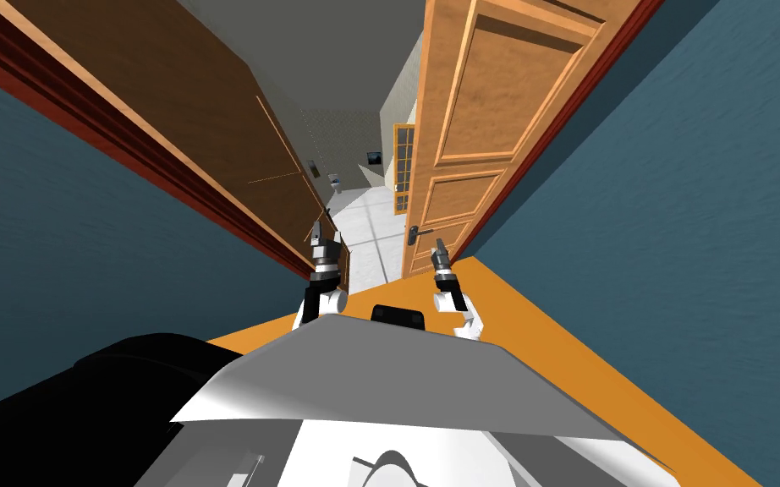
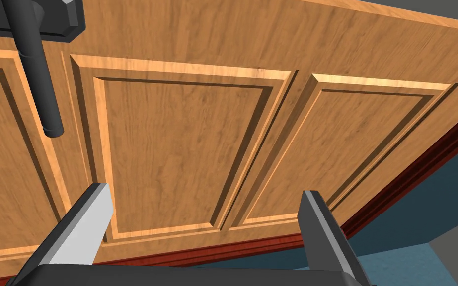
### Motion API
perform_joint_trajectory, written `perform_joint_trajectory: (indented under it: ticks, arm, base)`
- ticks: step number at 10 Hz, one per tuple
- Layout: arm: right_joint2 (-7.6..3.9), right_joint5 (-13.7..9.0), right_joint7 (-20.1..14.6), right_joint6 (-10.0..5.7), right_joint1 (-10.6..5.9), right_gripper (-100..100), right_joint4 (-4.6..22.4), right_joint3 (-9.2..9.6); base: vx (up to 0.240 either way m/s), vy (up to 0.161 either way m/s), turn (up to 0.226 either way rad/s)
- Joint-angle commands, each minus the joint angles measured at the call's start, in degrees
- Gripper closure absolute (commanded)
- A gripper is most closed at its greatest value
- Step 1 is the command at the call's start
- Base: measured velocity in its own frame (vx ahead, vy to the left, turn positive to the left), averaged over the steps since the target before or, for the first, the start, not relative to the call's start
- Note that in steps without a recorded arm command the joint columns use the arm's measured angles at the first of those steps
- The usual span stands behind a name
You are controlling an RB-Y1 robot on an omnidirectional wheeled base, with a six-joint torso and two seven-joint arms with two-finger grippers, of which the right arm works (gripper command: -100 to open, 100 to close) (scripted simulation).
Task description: Push the door open
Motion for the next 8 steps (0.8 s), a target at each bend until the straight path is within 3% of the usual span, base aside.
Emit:
perform_joint_trajectory:
  ticks: [1, 8]
  arm:
    - [-0.23, -0.3, -0.5, -0.23, -1.32, -100, 2.6, 0.25]
    - [-0.26, -1.0, -2.5, 0.86, -6.09, -100, 12.4, 3.03]
  base:
    - [0.029, -0.061, 0.039]
    - [0.060, -0.113, 0.084]
